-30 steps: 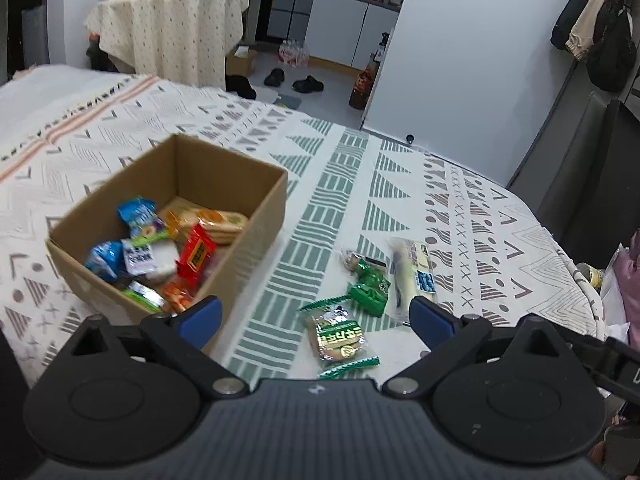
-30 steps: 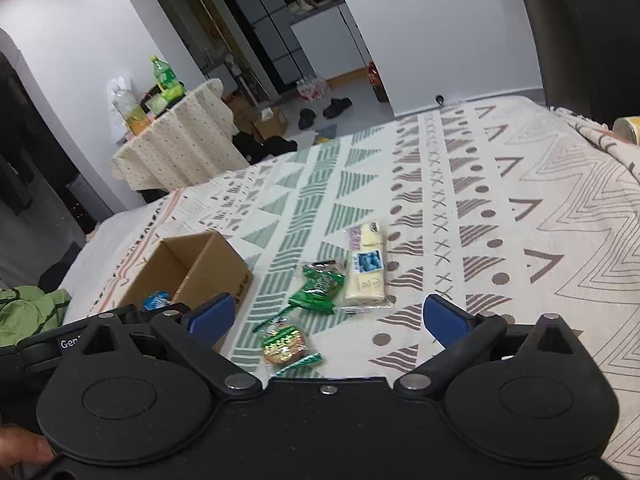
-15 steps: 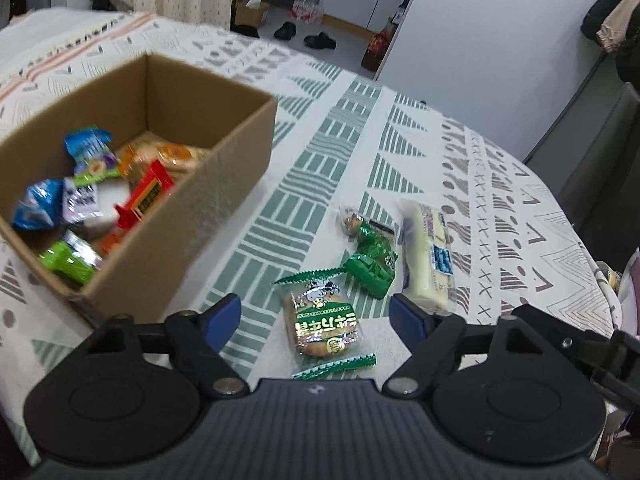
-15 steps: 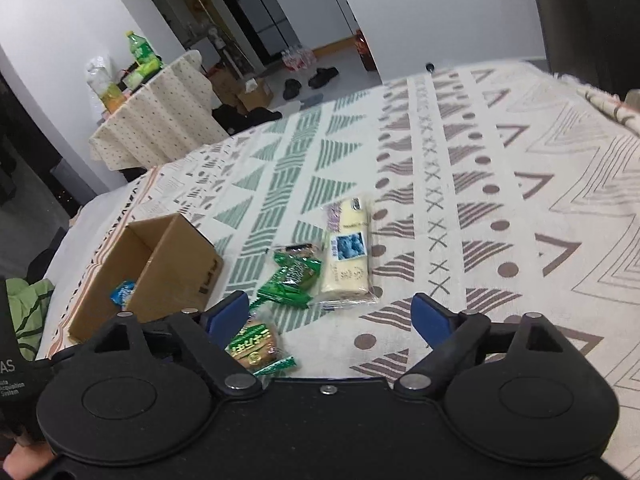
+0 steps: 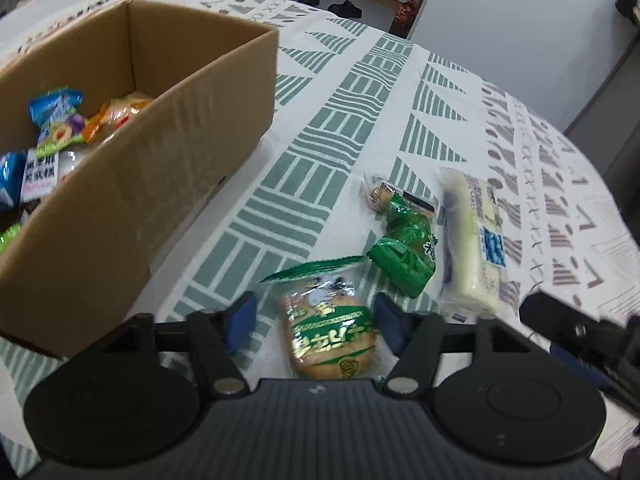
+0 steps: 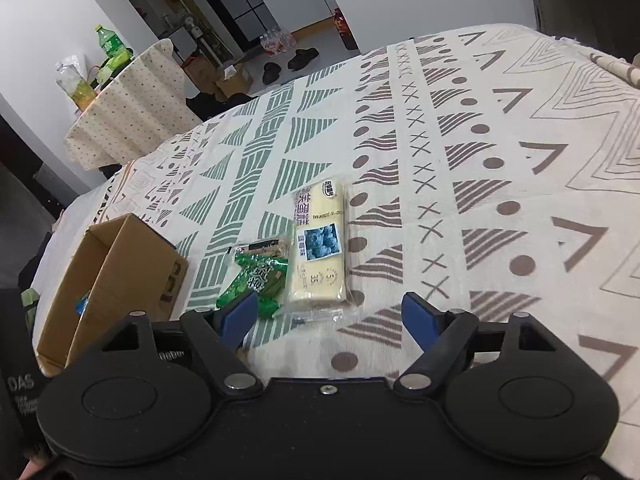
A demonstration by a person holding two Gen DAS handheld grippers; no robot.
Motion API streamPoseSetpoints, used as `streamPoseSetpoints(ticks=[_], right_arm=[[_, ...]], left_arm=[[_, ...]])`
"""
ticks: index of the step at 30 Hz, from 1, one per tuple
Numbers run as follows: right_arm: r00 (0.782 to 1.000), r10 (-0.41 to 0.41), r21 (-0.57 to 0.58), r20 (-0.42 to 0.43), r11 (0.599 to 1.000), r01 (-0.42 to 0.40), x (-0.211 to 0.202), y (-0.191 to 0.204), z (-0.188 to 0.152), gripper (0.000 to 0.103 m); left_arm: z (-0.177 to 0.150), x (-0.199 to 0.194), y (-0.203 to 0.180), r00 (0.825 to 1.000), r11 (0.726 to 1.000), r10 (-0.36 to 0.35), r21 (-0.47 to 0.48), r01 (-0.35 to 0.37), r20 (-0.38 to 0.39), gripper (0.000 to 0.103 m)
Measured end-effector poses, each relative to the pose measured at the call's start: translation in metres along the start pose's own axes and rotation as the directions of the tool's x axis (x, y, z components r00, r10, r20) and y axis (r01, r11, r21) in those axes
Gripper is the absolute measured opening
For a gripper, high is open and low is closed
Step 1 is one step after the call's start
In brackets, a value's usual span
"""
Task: Organize snacks
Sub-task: 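Grasp green-labelled biscuit packet with left tool while right tool grasps white cake bar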
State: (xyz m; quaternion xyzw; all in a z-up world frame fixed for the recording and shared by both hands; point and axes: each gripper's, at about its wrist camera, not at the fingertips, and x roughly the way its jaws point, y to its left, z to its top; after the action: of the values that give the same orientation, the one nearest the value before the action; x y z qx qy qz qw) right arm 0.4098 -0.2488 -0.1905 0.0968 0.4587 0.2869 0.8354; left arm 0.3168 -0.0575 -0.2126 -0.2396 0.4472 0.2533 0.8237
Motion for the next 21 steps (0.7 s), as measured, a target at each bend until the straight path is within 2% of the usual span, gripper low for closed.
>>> streamPoseSetpoints(ticks=[3, 9, 21], right_arm=[[1.0, -0.002, -0.009, 0.003, 1.0, 0.002, 0.006, 0.002, 0.002, 0.077], [1.0, -0.008, -0.04, -0.007, 0.999, 0.008, 0.024, 0.008, 0.006, 0.071], [0.998, -0.069, -0.13, -0.012, 0.989, 0.067, 0.056, 0.021, 0.009, 0.066]], left_arm=[[0.0, -0.001, 0.002, 1.0, 1.0, 0.007, -0.013, -0.007, 0.002, 0.045], [0.002, -0.002, 0.007, 1.0, 1.0, -0.01, -0.019, 0.01, 0.009, 0.045], [0.006, -0.003, 0.022, 0.999, 0.999, -0.029, -0.042, 0.03, 0.015, 0.045]])
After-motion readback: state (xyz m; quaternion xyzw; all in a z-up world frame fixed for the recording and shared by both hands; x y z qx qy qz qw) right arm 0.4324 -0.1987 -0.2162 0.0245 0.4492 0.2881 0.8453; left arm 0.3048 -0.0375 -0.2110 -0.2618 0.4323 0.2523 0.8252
